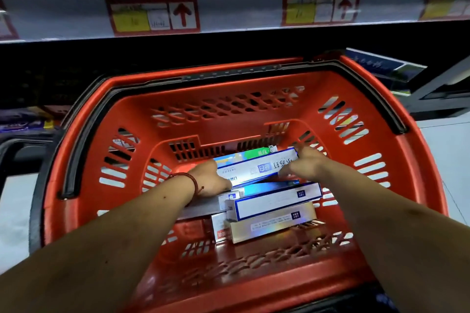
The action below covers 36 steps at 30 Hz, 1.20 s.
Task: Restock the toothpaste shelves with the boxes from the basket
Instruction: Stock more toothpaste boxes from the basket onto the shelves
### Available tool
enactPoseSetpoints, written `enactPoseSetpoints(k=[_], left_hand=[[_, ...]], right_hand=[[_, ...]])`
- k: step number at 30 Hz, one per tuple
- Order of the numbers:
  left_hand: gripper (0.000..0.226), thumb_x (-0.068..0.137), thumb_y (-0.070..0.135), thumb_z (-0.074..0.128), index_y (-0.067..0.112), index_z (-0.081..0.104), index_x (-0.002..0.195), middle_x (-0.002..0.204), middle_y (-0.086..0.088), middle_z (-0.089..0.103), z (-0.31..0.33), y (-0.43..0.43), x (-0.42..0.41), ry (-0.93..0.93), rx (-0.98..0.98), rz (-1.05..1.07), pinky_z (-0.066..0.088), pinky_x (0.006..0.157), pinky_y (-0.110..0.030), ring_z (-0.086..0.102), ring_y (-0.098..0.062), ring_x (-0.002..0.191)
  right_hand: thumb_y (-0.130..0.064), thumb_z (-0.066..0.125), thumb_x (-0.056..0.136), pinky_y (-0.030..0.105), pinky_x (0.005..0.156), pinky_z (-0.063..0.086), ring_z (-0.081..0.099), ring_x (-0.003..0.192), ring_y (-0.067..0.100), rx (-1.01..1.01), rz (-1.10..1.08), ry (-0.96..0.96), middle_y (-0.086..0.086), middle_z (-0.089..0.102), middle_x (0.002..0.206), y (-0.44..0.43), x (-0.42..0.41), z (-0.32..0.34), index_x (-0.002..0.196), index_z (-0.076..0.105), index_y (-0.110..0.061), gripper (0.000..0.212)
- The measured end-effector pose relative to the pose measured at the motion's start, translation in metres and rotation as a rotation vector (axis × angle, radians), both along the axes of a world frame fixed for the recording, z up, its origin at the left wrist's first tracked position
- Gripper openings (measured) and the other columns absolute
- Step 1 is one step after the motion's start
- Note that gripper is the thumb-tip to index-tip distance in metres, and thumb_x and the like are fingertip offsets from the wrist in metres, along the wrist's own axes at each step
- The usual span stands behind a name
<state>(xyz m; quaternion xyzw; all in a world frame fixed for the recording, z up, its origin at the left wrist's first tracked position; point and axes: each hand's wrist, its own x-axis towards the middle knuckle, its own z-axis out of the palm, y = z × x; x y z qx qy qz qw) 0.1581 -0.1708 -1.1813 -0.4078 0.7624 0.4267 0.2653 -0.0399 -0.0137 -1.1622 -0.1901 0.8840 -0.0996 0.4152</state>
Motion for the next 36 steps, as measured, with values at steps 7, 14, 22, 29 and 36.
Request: enactPoseSetpoints(k=[7, 14, 22, 29, 36], left_hand=[[0.018, 0.080, 0.012, 0.075, 0.020, 0.066, 0.094, 0.090, -0.014, 0.074, 0.025, -0.005, 0.001, 0.210, -0.023, 0.461, 0.055, 0.068, -0.033, 0.063, -0.026, 0.066], [0.022, 0.074, 0.025, 0.082, 0.011, 0.065, 0.075, 0.070, -0.001, 0.062, 0.121, -0.006, 0.008, 0.410, -0.129, 0.449, 0.044, 0.067, -0.031, 0.058, -0.024, 0.070], [0.015, 0.076, -0.010, 0.057, 0.001, 0.068, 0.076, 0.044, 0.003, 0.046, 0.229, -0.001, 0.034, 0.768, 0.065, 0.607, 0.027, 0.041, -0.014, 0.034, -0.009, 0.034], [0.054, 0.064, 0.003, 0.082, -0.007, 0.064, 0.114, 0.092, -0.026, 0.069, 0.263, -0.018, 0.049, 0.879, 0.429, 0.523, 0.033, 0.044, -0.015, 0.041, -0.012, 0.046], [0.032, 0.083, 0.014, 0.082, 0.015, 0.073, 0.114, 0.100, -0.008, 0.078, 0.275, -0.023, 0.055, 0.706, 0.306, 0.068, 0.044, 0.057, -0.015, 0.067, -0.011, 0.083]], right_hand=[[-0.019, 0.077, 0.076, 0.032, 0.074, 0.043, 0.058, 0.096, 0.020, -0.225, -0.310, -0.076, 0.002, 0.062, 0.106, 0.005, 0.010, 0.033, 0.110, 0.062, -0.013, 0.038], [-0.016, 0.074, 0.080, 0.028, 0.062, 0.038, 0.055, 0.080, 0.020, -0.514, -0.336, 0.100, 0.001, 0.061, 0.084, 0.016, 0.030, 0.137, 0.079, 0.062, -0.014, 0.013], [-0.002, 0.068, 0.079, 0.030, 0.064, 0.049, 0.060, 0.070, 0.012, -0.965, -0.414, 0.237, -0.002, 0.069, 0.086, 0.017, 0.057, 0.266, 0.096, 0.069, -0.014, 0.021], [-0.015, 0.069, 0.072, 0.047, 0.099, 0.053, 0.064, 0.107, 0.018, -1.245, -0.515, 0.267, -0.002, 0.052, 0.118, 0.019, 0.076, 0.305, 0.113, 0.070, -0.027, 0.043], [-0.003, 0.070, 0.077, 0.031, 0.097, 0.053, 0.061, 0.110, 0.005, -1.276, -0.280, 0.306, 0.002, 0.055, 0.126, 0.005, 0.088, 0.322, 0.119, 0.068, -0.034, 0.052]])
